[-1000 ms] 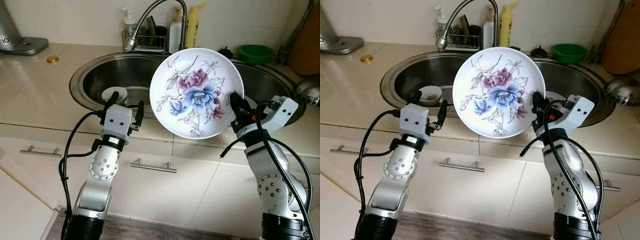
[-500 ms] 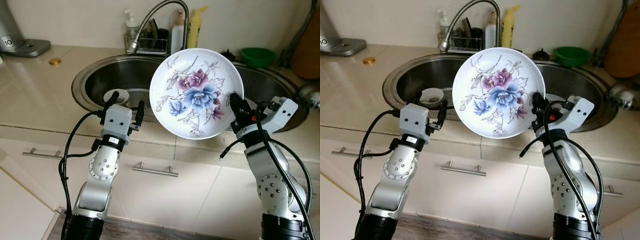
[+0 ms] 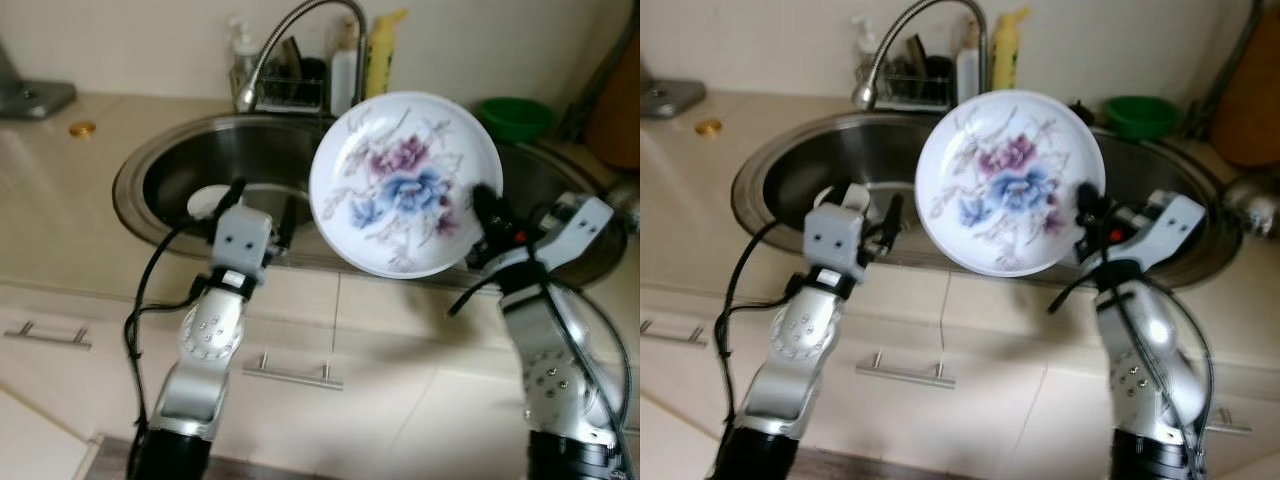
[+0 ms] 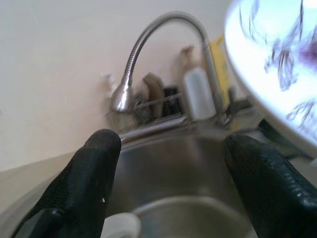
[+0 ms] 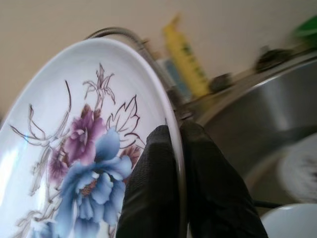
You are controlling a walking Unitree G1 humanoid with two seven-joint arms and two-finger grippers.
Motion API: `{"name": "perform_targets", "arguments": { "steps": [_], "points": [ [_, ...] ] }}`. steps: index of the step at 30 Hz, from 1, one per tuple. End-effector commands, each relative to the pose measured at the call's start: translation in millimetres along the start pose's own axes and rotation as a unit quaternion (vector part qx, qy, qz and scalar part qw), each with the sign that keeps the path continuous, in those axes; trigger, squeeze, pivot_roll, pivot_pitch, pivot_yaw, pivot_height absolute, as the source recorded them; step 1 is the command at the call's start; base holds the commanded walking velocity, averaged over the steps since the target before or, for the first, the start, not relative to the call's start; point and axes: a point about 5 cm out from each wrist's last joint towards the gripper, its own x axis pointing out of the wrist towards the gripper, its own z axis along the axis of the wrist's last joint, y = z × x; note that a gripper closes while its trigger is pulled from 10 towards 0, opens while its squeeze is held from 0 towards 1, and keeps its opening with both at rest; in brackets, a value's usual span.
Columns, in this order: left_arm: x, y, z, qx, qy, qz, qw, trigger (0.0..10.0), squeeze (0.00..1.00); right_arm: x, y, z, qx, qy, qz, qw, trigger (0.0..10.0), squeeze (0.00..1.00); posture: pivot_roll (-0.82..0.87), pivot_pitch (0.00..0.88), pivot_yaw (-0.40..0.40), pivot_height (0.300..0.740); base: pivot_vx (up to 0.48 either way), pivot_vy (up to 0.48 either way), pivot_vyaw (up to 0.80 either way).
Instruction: Kitchen organization
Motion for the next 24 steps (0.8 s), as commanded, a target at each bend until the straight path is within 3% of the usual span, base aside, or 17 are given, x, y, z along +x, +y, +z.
{"name": "perform_targets", "arguments": {
  "steps": [1,10,18,22,23,24],
  "points": [
    [2.9,-6.8,6.1,-0.009,-0.013,-0.009,1.0,10.0,0.0,-2.7,-2.7,11.9,-0.002,-0.025,-0.001,1.0,0.0,0.0,0.0,0.0,-0.017,0.74,0.259,0.0,0.0],
    [3.0,-7.2,6.1,-0.009,-0.014,-0.01,1.0,10.0,0.0,-0.7,-8.4,10.7,-0.008,-0.022,-0.024,0.999,0.0,0.0,0.0,0.0,-0.019,0.74,0.26,0.0,0.0],
    [2.7,-9.6,8.5,-0.014,-0.021,-0.012,1.0,10.0,0.0,11.7,-42.4,27.9,-0.042,-0.03,-0.122,0.991,0.0,0.0,0.01,0.0,-0.021,0.74,0.0,0.0,0.0],
    [3.1,-9.7,8.6,-0.013,-0.021,-0.011,1.0,10.0,0.0,15.4,-58.6,31.8,-0.088,-0.011,-0.167,0.982,0.0,0.0,0.01,0.0,-0.024,0.74,0.0,0.0,0.0],
    [3.0,-8.9,8.7,-0.013,-0.021,-0.01,1.0,10.0,0.0,16.5,-74.0,38.9,-0.122,-0.007,-0.207,0.971,0.0,0.0,0.01,0.0,-0.024,0.74,0.0,0.0,0.0],
    [3.0,-8.5,8.8,-0.013,-0.021,-0.009,1.0,10.0,0.0,16.7,-78.4,41.4,-0.132,-0.006,-0.219,0.967,0.0,0.0,0.01,0.0,-0.024,0.74,0.0,0.0,0.0]
  ]
}}
